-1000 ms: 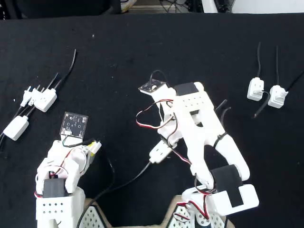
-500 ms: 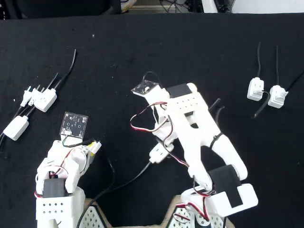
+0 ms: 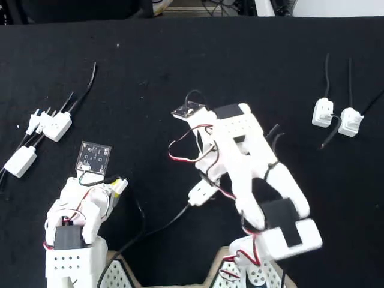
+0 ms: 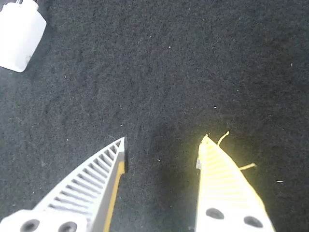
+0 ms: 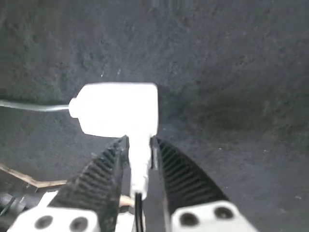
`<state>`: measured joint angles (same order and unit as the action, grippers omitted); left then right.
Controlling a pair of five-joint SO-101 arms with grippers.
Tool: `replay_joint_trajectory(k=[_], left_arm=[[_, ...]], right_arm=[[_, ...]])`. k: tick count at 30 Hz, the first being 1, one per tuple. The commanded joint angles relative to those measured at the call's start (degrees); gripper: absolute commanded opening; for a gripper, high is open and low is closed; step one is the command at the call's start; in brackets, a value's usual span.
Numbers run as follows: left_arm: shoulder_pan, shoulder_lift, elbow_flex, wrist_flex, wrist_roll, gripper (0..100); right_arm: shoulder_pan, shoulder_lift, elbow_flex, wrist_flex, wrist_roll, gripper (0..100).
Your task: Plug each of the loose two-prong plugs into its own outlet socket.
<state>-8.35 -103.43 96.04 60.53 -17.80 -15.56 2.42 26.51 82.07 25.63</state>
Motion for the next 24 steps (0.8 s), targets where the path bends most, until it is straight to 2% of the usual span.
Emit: replay_joint_trajectory(k=[1,9,17,24], left_arm=[[-0.7,-0.5,1.3,0.4,0.5,24],[-0.7,-0.5,1.3,0.4,0.5,24],[-0.7,-0.5,1.3,0.4,0.5,24],[-0.7,-0.5,1.3,0.4,0.5,24]], right_arm=[[0.7,0.5,-0.2,-0.4,-0.4,1.1],[0.8,0.9,0.4,-3.1,-0.4,1.1],[0.6,0.3,9.2,-14.4,-2.7,1.1],[0.5,0.3,10.0,-15.5,-3.2,2.1]])
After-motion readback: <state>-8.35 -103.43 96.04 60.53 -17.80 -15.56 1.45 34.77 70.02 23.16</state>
